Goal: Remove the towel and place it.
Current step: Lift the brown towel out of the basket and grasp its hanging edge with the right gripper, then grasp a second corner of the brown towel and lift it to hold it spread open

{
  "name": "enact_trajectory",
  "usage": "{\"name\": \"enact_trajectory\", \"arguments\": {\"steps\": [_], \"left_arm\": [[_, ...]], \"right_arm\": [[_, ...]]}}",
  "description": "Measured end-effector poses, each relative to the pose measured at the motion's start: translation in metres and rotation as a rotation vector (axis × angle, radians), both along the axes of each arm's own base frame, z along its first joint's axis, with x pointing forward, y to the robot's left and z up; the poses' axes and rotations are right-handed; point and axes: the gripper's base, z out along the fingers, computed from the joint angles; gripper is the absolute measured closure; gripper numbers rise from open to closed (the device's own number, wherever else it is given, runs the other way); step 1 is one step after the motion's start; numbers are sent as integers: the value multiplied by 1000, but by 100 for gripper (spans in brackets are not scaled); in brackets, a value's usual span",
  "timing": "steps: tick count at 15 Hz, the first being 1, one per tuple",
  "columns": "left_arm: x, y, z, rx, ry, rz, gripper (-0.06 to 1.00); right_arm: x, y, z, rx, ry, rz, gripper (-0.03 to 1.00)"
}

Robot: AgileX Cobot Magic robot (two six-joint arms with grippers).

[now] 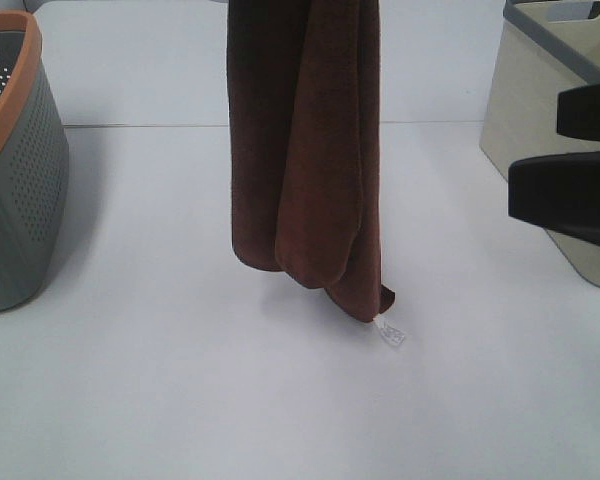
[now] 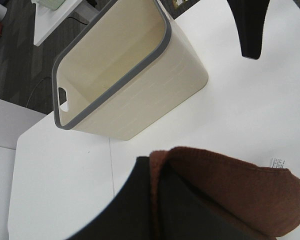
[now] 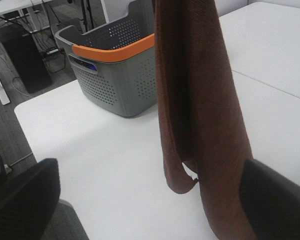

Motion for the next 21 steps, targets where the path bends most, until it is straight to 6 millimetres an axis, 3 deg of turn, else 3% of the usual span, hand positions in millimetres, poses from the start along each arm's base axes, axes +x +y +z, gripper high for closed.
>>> {"name": "enact_trajectory", "arguments": {"steps": [5,6,12,16,21], "left_arm": [[1,-1,-2,-3,17,9,94],[1,-1,-2,-3,17,9,94],[1,-1,-2,-3,17,9,94],[2,-2,-3,-1,20,9,94],[4,0,-4,33,-5,22,94]], "right_arm": [[23,3,-10,53,29,54,14],[37,3,-19,68,63,55,14],[69,6,-51,126,194,69,15],[75,42,-81,37,276,163,16],[66,67,-89,-70,271,215,21]]}}
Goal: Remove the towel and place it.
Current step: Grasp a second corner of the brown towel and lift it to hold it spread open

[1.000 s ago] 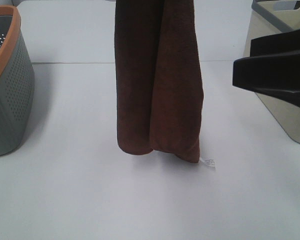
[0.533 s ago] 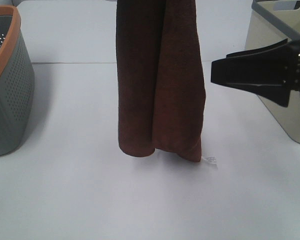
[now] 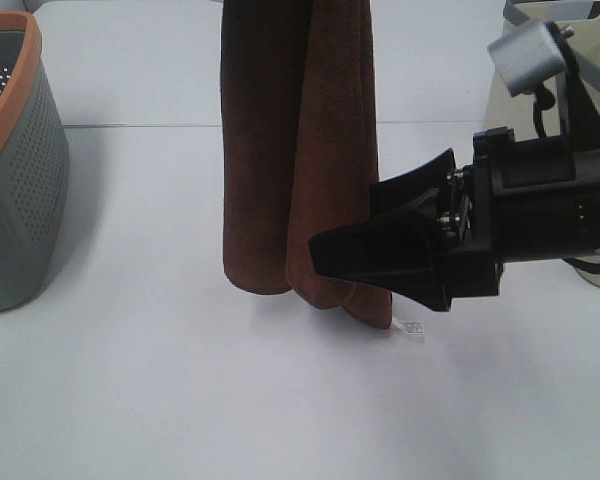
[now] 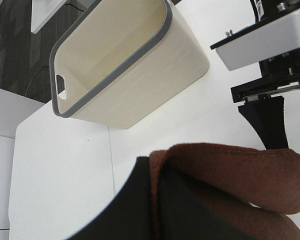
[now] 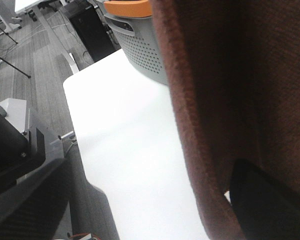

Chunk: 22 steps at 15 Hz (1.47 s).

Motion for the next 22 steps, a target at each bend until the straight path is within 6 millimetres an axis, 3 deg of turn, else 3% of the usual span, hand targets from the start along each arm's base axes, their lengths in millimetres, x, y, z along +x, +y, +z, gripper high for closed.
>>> {"name": "enact_trajectory", "arguments": {"steps": [5,8,12,20,21,22], "left_arm": [[0,0,0,1,-1,0,94],[0,0,0,-1,2,2,94],[0,0,0,-6,15,11,94],[0,0,0,-4,16,15,94],[2,2,-1,12,11,32,94],[2,2,-2,17,13,42,94]], "right_arm": [[-13,25,-8,-126,-69,91,25],[-1,28,-25,-251,-93,48,25],[7,37,-33,-248,-71,85,31],[8,38,-39,-258,-53,90,83],[8,37,-39,-251,-32,79,94],[7,37,-38,-251,-25,75,97]]}}
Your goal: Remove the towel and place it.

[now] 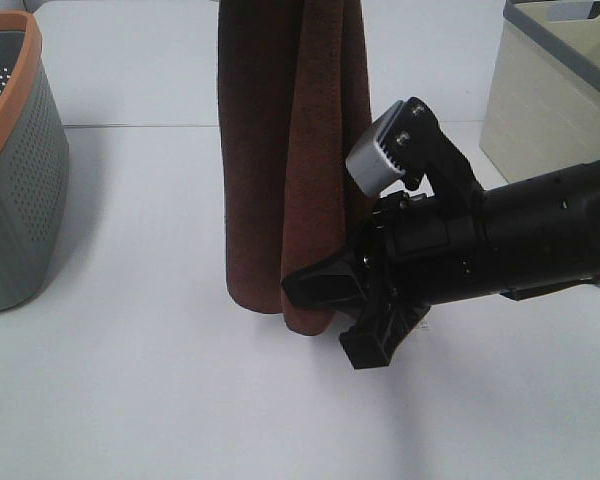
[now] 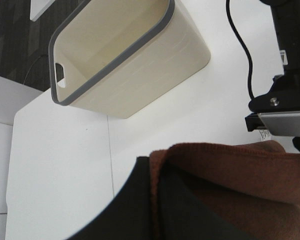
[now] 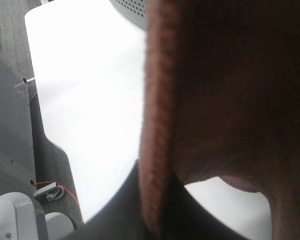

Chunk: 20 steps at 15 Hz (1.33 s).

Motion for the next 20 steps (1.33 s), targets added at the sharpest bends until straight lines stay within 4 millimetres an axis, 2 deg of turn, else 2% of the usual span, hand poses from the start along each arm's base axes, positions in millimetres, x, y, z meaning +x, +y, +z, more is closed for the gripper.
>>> {"name": "enact_trajectory", "arguments": {"steps": [3,7,9,10,11,13,16,19,20], "left_arm": [[5,6,-3,31,32,107,94],[16,19,-7,57,96,363,94],[17,21,-10,51,145,432,94],[17,21,-11,46,179,457,94],[17,22,-12,50,195,476,94],[17,22,-13,52,197,481,94],[26,19,-23,72,215,519,94],[51,9,-43,71,173,590,94],[62,7,-50,81,118,620,94]], "right_arm": [[-7,-5,16,8,3,-18,97],[-24,-16,40,-15,0,-19,97],[-30,-22,48,-33,-4,-34,97],[-33,-25,54,-51,-22,-25,97],[-34,-28,72,-78,-66,-16,97],[-29,-28,85,-122,-124,7,97],[-9,-25,112,-200,-260,29,97],[21,-13,126,-282,-335,43,97],[39,-7,126,-332,-367,45,97]]}}
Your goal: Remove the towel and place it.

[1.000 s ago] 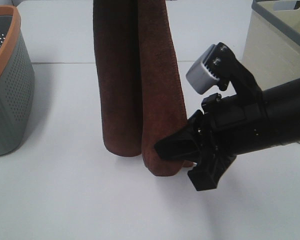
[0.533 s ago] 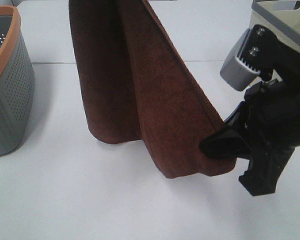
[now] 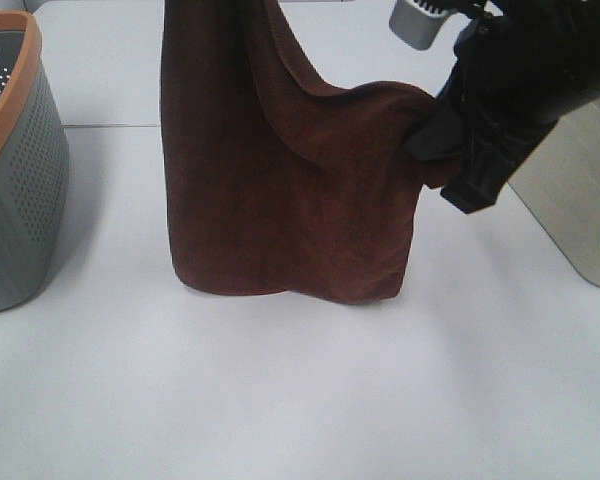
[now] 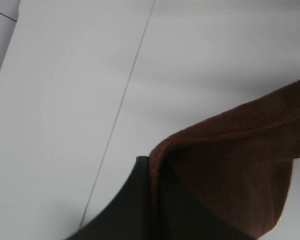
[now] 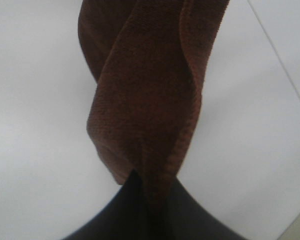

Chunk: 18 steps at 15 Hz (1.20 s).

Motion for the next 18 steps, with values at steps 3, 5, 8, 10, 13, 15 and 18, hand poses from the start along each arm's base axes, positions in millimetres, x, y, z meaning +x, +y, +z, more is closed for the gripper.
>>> {"name": "enact_trajectory", "arguments": {"steps": [3,5,8,10,13,15,18], "left_arm": [[31,12,-19,40,-43,100,94],[60,28,-23,-64,-117,188,94],[88,36,-22,-218,-267,213,94],[108,38,-31,-284,-359,202,94],[146,42,-81,-305,-413,190,94],[151,41,-95,-281,-390,190,94],[149,40,-106,-220,-309,206,94]], "right_arm": [[44,4,16,-65,-157,-18,97],[77,-5,32,-69,-268,-67,97],[120,-13,47,-59,-418,-114,97],[154,-8,45,-29,-514,-139,97],[202,3,19,-29,-596,-143,97],[213,-4,1,-63,-568,-151,97],[214,-21,-21,-155,-386,-152,97]]}}
